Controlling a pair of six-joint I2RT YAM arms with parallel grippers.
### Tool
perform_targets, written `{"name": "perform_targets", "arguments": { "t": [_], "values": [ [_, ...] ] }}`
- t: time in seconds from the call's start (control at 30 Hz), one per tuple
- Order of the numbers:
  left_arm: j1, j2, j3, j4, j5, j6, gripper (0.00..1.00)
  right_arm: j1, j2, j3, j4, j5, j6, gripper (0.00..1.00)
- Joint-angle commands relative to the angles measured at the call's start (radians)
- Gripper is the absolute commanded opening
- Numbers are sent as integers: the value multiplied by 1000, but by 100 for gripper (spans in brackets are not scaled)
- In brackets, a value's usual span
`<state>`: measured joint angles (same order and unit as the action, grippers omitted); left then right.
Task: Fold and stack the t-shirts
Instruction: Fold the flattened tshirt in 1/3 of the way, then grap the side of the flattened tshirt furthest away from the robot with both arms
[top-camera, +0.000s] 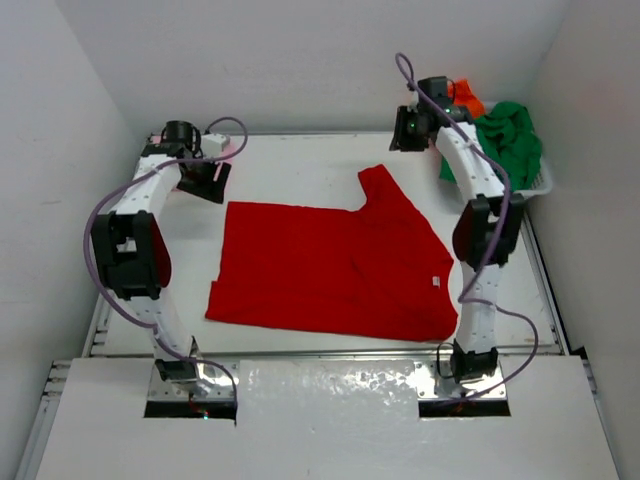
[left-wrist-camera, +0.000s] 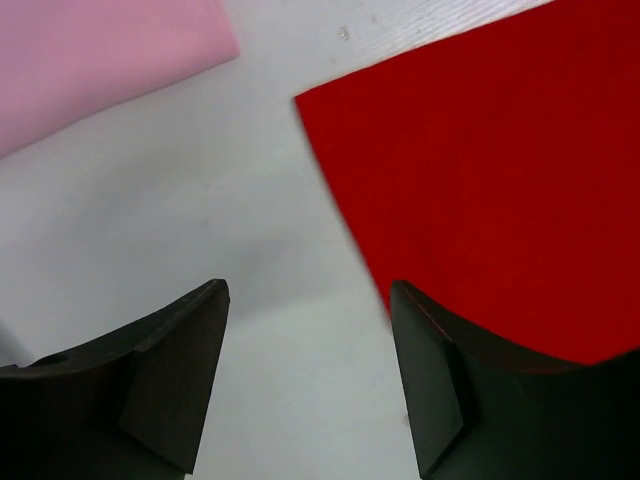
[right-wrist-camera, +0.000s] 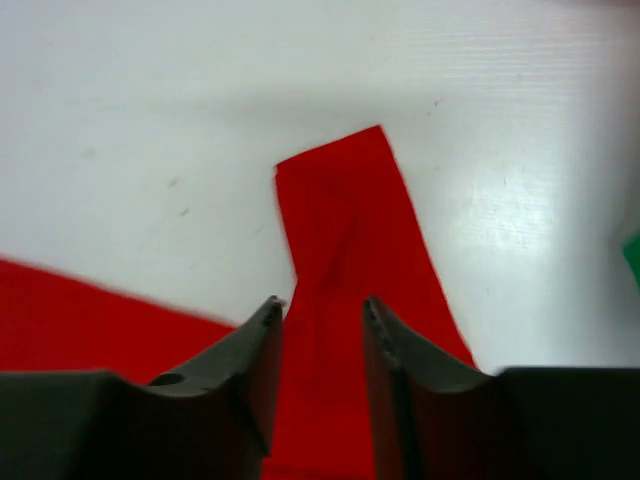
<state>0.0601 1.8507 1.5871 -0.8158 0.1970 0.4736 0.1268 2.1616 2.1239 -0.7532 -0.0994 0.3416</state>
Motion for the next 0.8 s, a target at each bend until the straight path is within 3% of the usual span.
{"name": "perform_targets", "arguments": {
  "t": [0.0, 0.13, 0.33, 0.47, 0.77],
  "values": [
    [-5, -15, -21, 176, 59, -176, 64, -1, 186, 149, -6, 24, 7, 38],
    [-5, 41, -61, 242, 44, -220, 68, 10, 276, 96, 194, 98, 0, 48],
    [-6, 119, -107, 340, 56, -277, 71, 17, 441, 214, 205, 164, -10, 54],
    [-9, 159, -136, 397, 61, -315, 72, 43, 449, 145, 256, 179, -24, 56],
    [-25, 240, -108, 418, 53, -334, 72, 88, 544, 185, 244, 249, 5, 53]
  ]
}}
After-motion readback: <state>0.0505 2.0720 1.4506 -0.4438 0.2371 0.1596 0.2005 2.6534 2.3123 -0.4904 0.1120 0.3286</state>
